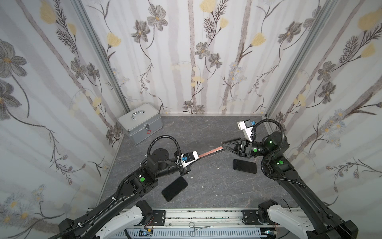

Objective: Take the phone out of the phone case
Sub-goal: Remove the phone case from the phone.

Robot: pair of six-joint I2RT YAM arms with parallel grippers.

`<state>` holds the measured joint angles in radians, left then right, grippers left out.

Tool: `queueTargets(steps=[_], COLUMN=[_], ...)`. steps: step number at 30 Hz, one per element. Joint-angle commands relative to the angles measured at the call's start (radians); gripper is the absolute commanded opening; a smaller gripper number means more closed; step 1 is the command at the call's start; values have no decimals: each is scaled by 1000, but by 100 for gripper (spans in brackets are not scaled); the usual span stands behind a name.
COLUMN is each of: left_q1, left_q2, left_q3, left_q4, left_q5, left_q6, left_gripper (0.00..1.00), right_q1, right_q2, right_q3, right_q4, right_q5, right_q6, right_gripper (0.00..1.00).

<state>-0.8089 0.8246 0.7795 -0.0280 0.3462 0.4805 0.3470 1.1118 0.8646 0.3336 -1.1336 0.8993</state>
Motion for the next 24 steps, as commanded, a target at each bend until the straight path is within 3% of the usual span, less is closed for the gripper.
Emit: queueTargets(steps=[1, 5, 9, 17, 24], left_q1=[0, -8, -8, -11, -18], left_q2=[-16, -32, -73, -75, -22], left_q3=[-15, -46, -92, -162, -156], left_q4=[175, 195, 299, 602, 783], left_q5=[-43, -17, -2, -20, 84], left_q6=[-87, -224, -412, -867, -1011], left_gripper=[0, 0, 0, 0, 0], right_q1=[-31, -64, -66, -31, 152], right_q2=[-34, -107, -176, -237, -183], right_q3=[42, 44, -26, -181, -214], right_q4=[-136, -246, -187, 30, 176], right_q5=[117, 363, 483, 333, 261], right_q6=[-111, -260, -322, -389, -397], right_gripper=[41, 54, 60, 62, 59])
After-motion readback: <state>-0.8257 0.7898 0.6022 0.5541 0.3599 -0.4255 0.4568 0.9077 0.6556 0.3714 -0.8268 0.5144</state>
